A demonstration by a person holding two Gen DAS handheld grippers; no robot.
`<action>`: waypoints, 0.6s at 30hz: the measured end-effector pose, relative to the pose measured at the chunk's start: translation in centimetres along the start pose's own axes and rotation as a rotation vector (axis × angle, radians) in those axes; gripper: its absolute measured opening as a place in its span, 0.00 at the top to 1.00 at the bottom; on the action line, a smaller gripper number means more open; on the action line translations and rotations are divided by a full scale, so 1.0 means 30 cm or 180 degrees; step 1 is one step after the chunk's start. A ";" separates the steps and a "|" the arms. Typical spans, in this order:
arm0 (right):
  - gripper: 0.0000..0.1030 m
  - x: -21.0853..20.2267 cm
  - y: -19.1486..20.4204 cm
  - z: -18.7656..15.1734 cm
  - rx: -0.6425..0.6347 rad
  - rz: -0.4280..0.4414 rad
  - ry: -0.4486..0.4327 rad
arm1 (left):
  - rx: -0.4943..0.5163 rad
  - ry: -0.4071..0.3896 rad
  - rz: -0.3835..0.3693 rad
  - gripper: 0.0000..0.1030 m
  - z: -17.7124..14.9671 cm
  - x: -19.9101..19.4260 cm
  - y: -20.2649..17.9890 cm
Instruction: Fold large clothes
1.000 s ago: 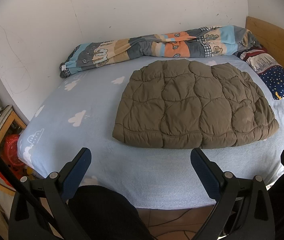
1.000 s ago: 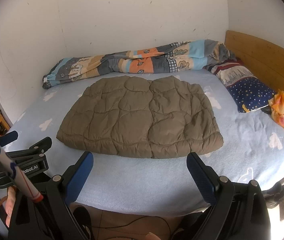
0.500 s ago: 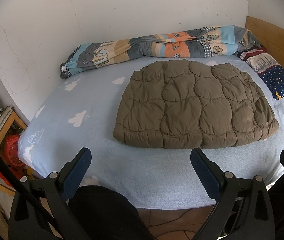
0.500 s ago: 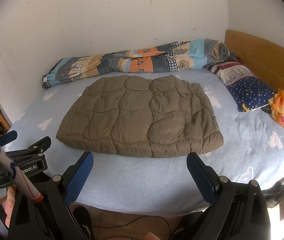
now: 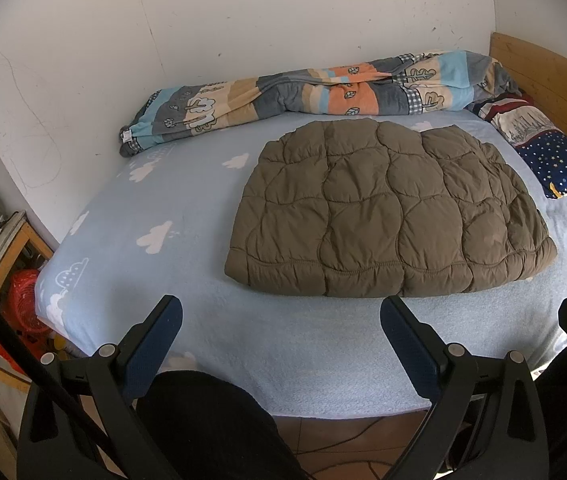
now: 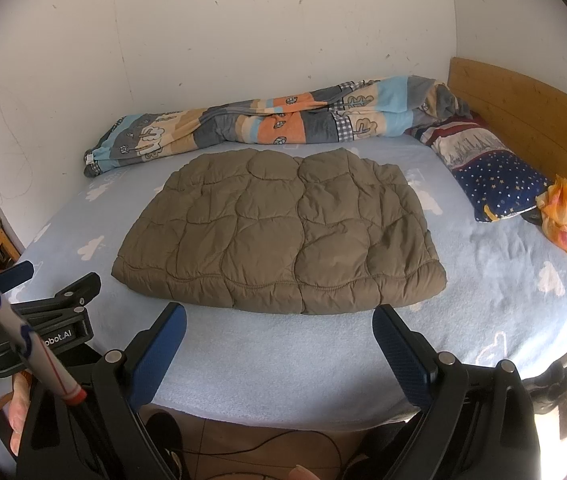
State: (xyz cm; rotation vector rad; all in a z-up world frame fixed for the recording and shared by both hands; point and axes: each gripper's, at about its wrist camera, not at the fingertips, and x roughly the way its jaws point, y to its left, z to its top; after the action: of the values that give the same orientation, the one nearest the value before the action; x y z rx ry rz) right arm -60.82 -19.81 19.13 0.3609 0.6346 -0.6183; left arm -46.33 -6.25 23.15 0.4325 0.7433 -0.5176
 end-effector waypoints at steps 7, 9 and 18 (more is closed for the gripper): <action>0.06 0.001 -0.003 0.003 -0.0001 0.0001 0.0002 | -0.0001 0.0000 -0.0003 0.04 -0.001 0.002 0.001; 0.06 0.000 -0.004 0.005 0.0000 0.0002 0.0003 | -0.0001 0.0000 0.0001 0.04 -0.001 0.001 0.001; 0.06 0.001 -0.005 0.007 0.0000 0.0005 0.0005 | 0.0002 -0.0012 0.0010 0.04 -0.001 -0.002 0.002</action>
State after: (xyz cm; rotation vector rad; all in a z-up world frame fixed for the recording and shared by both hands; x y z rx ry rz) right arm -60.81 -20.02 19.26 0.3619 0.6358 -0.6167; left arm -46.33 -6.17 23.19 0.4331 0.7386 -0.5156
